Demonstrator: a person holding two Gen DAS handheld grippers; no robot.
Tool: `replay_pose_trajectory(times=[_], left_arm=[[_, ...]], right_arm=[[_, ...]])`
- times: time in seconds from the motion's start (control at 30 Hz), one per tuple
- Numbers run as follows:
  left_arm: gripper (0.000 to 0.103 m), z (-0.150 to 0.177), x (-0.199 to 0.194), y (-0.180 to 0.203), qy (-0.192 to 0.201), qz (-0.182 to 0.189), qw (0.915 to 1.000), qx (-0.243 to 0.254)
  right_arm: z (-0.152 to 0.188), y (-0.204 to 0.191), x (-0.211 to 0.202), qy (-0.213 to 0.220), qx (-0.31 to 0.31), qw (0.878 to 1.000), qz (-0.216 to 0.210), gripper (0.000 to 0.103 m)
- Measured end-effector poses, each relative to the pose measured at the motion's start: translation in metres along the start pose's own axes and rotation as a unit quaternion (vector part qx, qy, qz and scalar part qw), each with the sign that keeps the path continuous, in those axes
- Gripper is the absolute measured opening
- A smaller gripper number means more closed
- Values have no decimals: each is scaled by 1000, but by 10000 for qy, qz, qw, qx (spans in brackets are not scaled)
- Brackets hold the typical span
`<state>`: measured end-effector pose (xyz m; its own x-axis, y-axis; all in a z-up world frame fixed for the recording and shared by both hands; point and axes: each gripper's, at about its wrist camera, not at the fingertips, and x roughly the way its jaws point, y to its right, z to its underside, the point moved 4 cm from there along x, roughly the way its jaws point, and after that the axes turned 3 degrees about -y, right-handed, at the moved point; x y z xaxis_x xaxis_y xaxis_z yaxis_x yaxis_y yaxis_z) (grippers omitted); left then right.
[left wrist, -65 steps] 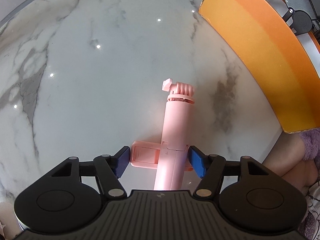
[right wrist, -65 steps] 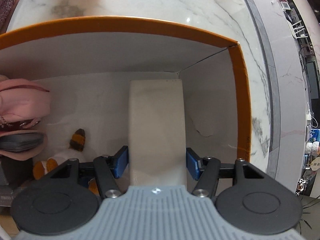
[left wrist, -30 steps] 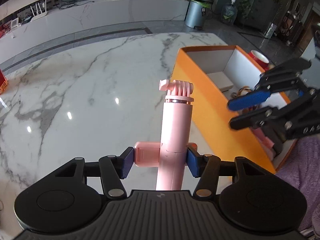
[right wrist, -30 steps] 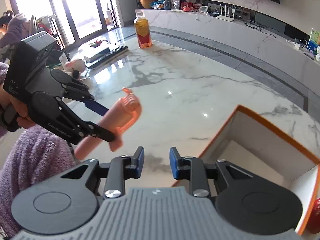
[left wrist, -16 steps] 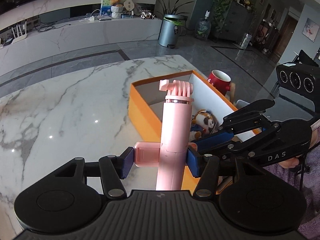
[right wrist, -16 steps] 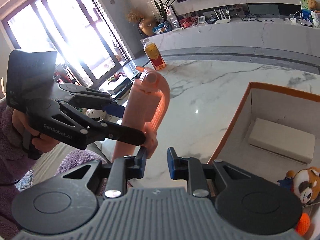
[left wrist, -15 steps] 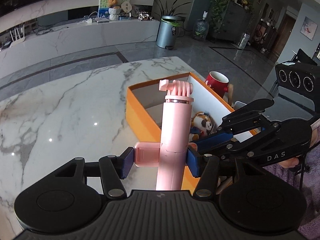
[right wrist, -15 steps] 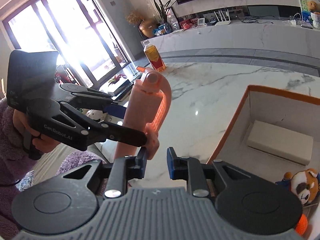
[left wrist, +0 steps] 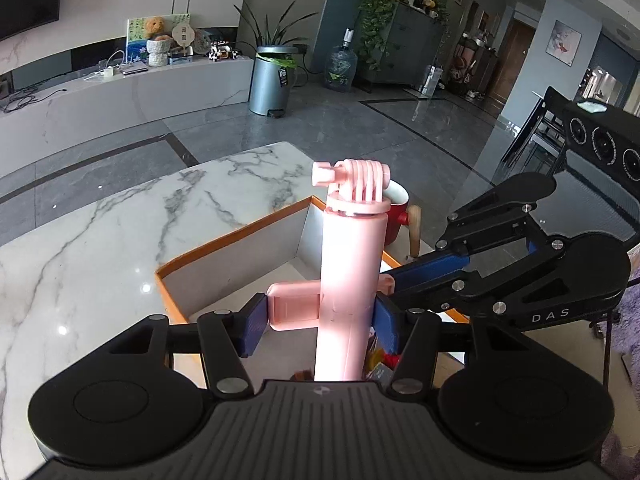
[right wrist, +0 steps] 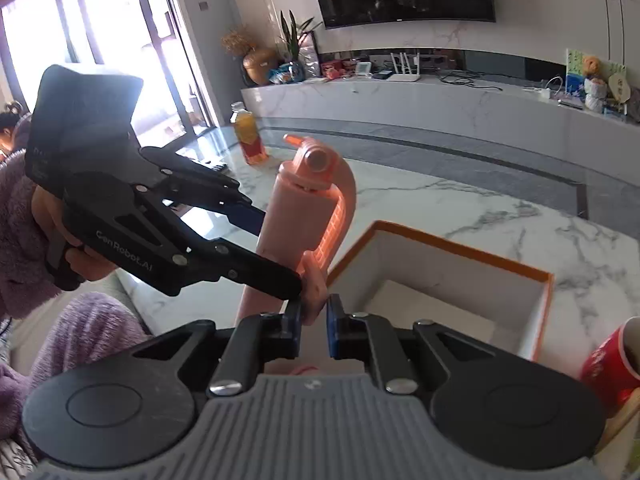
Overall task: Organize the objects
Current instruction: 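Grasp the selfie stick with the right tool while the left tool opens to release it, then lower the pink selfie stick into the shoebox and open the right tool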
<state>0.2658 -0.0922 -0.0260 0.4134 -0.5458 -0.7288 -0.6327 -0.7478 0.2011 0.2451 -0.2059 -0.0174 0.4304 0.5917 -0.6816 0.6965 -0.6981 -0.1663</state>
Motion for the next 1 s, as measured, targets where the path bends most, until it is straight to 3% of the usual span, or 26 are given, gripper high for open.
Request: replay_pose_trajectory(times=[0.13, 0.3, 0.43, 0.57, 0.8, 0.93, 1.0], left_arm=[[65, -9, 29, -3, -112, -99, 9999, -30], [66, -8, 52, -20, -84, -153, 9982, -565], [63, -6, 61, -28, -233, -240, 9967, -734], [63, -4, 68, -31, -504, -503, 9957, -585], [63, 7, 60, -37, -588, -541, 9952, -566], [63, 8, 52, -36, -540, -626, 9955, -456], [63, 9, 48, -34, -553, -547, 9959, -453]], right_arm=[[-14, 17, 5, -234, -463, 9973, 519, 8], [-22, 27, 33, -616, -1131, 9853, 1127, 8], [-20, 32, 49, -758, -1487, 9778, 1265, 8], [-20, 31, 63, -815, -1739, 9710, 1424, 5], [-16, 29, 83, -982, -2561, 9459, 1735, 0], [-23, 30, 84, -1114, -2728, 9391, 1767, 0], [-25, 31, 81, -1249, -2529, 9450, 1656, 0]])
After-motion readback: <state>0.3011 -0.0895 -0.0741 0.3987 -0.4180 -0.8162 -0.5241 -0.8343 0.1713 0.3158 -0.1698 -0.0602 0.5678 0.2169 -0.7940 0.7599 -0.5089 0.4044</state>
